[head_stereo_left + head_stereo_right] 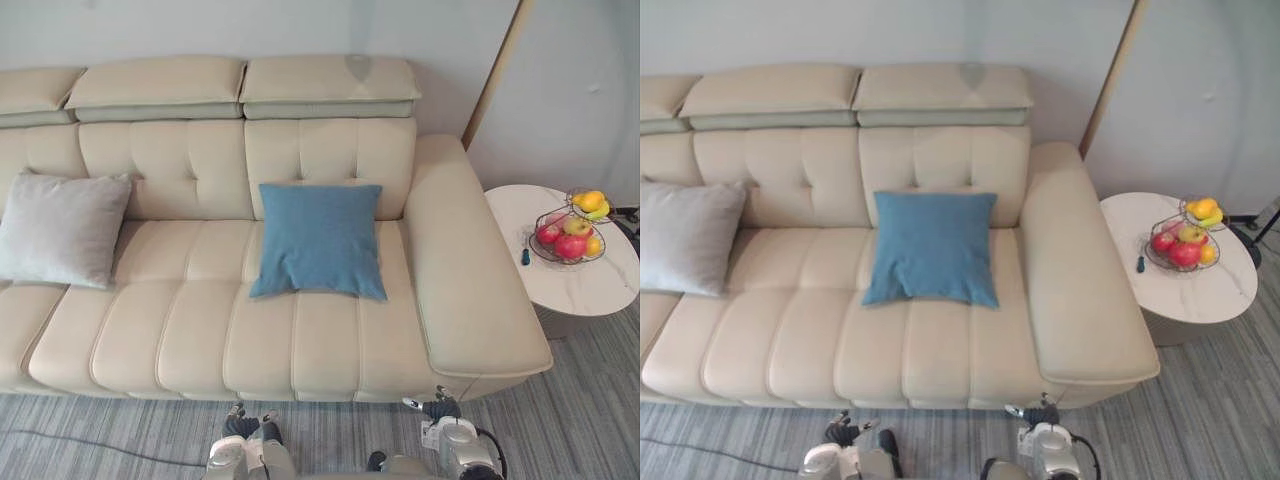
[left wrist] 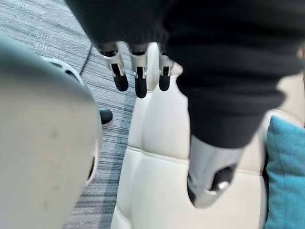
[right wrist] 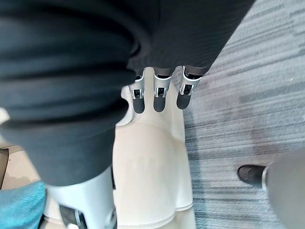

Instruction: Pick up cushions and gather them together orderly.

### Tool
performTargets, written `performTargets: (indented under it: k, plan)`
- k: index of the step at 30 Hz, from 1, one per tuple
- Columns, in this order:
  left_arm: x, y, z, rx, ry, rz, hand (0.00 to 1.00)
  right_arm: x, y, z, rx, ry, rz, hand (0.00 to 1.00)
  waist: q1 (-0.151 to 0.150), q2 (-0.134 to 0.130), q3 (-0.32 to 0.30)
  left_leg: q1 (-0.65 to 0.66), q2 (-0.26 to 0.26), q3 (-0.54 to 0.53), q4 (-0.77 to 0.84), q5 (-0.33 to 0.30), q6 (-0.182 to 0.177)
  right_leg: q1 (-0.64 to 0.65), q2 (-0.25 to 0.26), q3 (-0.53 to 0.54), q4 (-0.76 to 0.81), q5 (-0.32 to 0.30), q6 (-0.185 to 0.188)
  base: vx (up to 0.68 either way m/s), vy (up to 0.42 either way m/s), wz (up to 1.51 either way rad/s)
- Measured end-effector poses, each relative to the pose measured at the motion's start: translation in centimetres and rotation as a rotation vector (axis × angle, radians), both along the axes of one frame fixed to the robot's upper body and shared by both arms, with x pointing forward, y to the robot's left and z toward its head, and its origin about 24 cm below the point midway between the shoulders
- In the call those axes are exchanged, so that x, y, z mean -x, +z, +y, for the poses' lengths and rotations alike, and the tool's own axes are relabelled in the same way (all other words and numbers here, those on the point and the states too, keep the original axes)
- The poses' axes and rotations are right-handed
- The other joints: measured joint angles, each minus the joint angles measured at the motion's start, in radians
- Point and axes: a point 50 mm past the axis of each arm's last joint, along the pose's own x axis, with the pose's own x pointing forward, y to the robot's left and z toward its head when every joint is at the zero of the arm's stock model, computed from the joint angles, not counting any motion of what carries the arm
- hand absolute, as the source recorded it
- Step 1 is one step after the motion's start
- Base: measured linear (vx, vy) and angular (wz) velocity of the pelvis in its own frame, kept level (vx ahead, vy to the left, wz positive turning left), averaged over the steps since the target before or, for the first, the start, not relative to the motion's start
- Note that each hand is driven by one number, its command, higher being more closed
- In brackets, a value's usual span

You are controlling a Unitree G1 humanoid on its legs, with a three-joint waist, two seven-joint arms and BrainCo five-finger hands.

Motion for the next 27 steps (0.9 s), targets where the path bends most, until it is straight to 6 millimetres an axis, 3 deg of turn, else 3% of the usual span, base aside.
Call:
performTargets:
  k: [1, 2, 3, 4, 5, 6, 7, 9, 12, 16, 22, 23, 24, 27]
  plan:
    - [0.0, 0.0, 0.1, -0.005, -0.011, 0.002, 0.0, 0.0, 0.0, 0.0, 0.001, -0.003, 0.001, 0.0, -0.001, 0.0, 0.0, -0.005, -0.005, -0.007, -0.015, -0.014, -0.009, 0.003, -0.006, -0.007, -0.013, 0.005, 0.001, -0.3, 0.018, 0.42]
    - [-0.3, 0.1, 0.5, -0.018, -0.025, -0.002, 0.0, 0.3, -0.1, -0.1, -0.001, -0.016, 0.006, 0.0, -0.009, -0.024, 0.001, -0.024, -0.026, -0.024, -0.008, -0.063, -0.018, 0.003, -0.029, -0.024, -0.051, 0.015, -0.008, -0.24, 0.071, 0.42]
    - [-0.8, 0.3, 0.8, -0.029, -0.026, -0.013, 0.0, 0.5, -0.2, -0.1, -0.006, -0.029, 0.013, 0.0, -0.008, -0.044, 0.016, -0.041, -0.052, -0.039, 0.083, -0.077, 0.02, -0.002, -0.06, -0.026, -0.052, 0.021, -0.018, -0.22, 0.09, 0.33]
    - [-0.8, 0.3, 1.0, -0.032, -0.025, -0.012, 0.0, 0.7, -0.3, -0.3, -0.006, -0.042, 0.019, 0.0, -0.006, -0.044, 0.016, -0.056, -0.066, -0.06, 0.165, -0.09, 0.043, -0.006, -0.074, -0.03, -0.051, 0.031, -0.022, -0.17, 0.095, 0.01]
    - [-0.4, 0.2, 0.9, -0.027, -0.017, -0.003, 0.0, 1.2, -0.4, -0.8, 0.0, -0.059, 0.03, 0.0, -0.006, -0.042, 0.016, -0.06, -0.084, -0.087, 0.302, -0.156, 0.059, -0.013, -0.085, -0.028, -0.049, 0.045, -0.013, -0.15, 0.158, -0.04]
    - [0.1, 0.0, 0.7, -0.019, -0.011, 0.012, 0.0, 1.8, -0.6, -0.9, 0.002, -0.063, 0.044, 0.0, -0.009, -0.019, 0.009, -0.049, -0.084, -0.109, 0.35, -0.247, 0.054, -0.015, -0.079, -0.029, -0.048, 0.049, -0.004, -0.13, 0.195, -0.09]
    - [0.2, -0.1, 0.6, -0.014, -0.006, 0.015, 0.0, 2.2, -0.7, -0.7, -0.003, -0.067, 0.053, 0.0, -0.009, -0.006, 0.005, -0.04, -0.085, -0.12, 0.352, -0.28, 0.035, -0.014, -0.077, -0.021, -0.048, 0.056, 0.007, -0.09, 0.212, -0.14]
    - [1.0, -0.3, 0.8, -0.006, 0.034, 0.03, 0.0, 3.7, -1.5, 0.4, -0.048, -0.09, 0.096, 0.0, -0.009, -0.021, -0.02, -0.008, -0.125, -0.095, 0.275, -0.345, 0.001, -0.01, -0.088, 0.022, -0.087, 0.082, 0.044, -0.04, 0.154, -0.19]
    - [1.7, -0.4, 1.2, -0.016, 0.037, 0.049, 0.0, 4.3, -1.7, 0.5, -0.064, -0.113, 0.107, 0.0, -0.016, -0.046, -0.04, 0.047, -0.18, -0.074, 0.164, -0.321, 0.026, 0.03, -0.108, 0.062, -0.187, 0.143, 0.052, 0.01, 0.119, -0.14]
    - [2.5, -0.7, 1.0, -0.01, 0.042, 0.074, 0.0, 6.0, -2.1, 0.1, -0.07, -0.16, 0.145, 0.0, -0.022, -0.052, -0.07, 0.106, -0.226, -0.1, 0.06, -0.31, 0.034, 0.077, -0.118, 0.069, -0.266, 0.151, 0.048, 0.04, 0.078, 0.09]
    - [3.4, -1.1, 0.8, 0.008, 0.075, 0.1, 0.0, 6.7, -2.4, -0.2, -0.078, -0.197, 0.171, 0.0, -0.021, -0.04, -0.087, 0.164, -0.236, -0.13, 0.001, -0.227, 0.036, 0.109, -0.102, 0.088, -0.281, 0.181, 0.063, 0.16, 0.015, -0.04]
    - [3.4, -1.1, 0.8, 0.009, 0.075, 0.102, 0.0, 6.6, -2.4, -0.2, -0.079, -0.196, 0.168, 0.0, -0.021, -0.039, -0.087, 0.173, -0.237, -0.143, 0.005, -0.197, 0.057, 0.12, -0.097, 0.091, -0.288, 0.181, 0.063, 0.14, -0.002, -0.15]
    - [3.9, -1.2, 1.9, -0.015, 0.067, 0.128, 0.0, 6.4, -2.3, -1.1, -0.072, -0.176, 0.173, 0.0, -0.054, -0.043, -0.071, 0.225, -0.239, -0.212, -0.034, -0.176, 0.075, 0.16, -0.08, 0.085, -0.296, 0.162, 0.057, 0.06, -0.006, -0.1]
    - [3.9, -1.2, 1.9, -0.015, 0.067, 0.128, 0.0, 6.4, -2.3, -1.1, -0.072, -0.176, 0.173, 0.0, -0.054, -0.043, -0.071, 0.225, -0.239, -0.212, -0.034, -0.176, 0.075, 0.16, -0.08, 0.085, -0.296, 0.162, 0.057, 0.0, 0.0, 0.0]
